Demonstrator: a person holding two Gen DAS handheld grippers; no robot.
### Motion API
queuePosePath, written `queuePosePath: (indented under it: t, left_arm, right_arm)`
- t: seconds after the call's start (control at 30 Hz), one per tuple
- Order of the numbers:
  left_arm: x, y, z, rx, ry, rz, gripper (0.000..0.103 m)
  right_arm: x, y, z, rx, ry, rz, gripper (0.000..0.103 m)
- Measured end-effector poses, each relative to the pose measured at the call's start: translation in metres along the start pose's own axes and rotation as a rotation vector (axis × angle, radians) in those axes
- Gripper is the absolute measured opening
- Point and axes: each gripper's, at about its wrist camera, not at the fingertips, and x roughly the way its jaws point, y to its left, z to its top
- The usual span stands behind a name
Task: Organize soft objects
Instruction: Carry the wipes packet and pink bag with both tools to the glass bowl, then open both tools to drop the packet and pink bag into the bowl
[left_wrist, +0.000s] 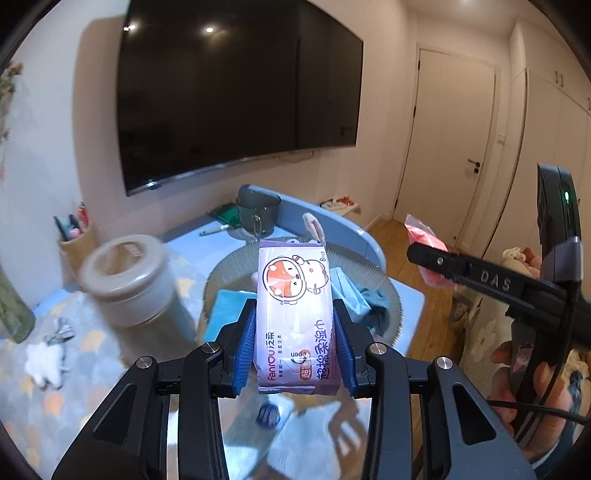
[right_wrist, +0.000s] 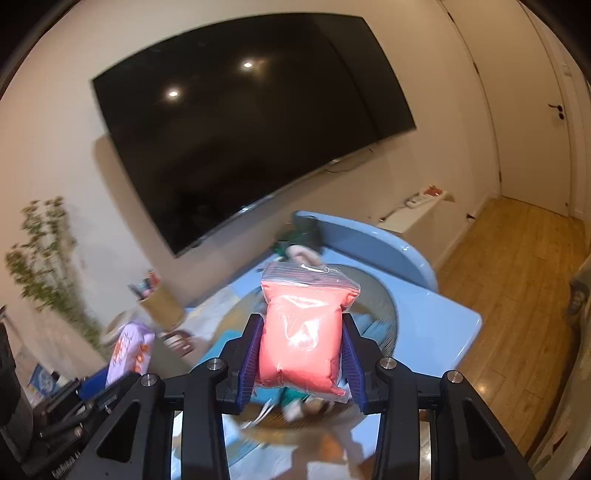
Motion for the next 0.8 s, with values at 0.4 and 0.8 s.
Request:
queuePosePath:
  t: [0.4,0.8]
  left_arm:
    - [0.067,-0.016,0.002,0.058,0.025,0.033,0.077]
    - [-0.014,-0.006,-0.035,0.08,0.032,-0.017,0.077]
  right_arm:
    - [0.099,-0.047,0.033,0.084,0.159,-0.063,0.05]
    - [0.051,-0.025,-0.001,0.048,0.154,-0.026,0.052]
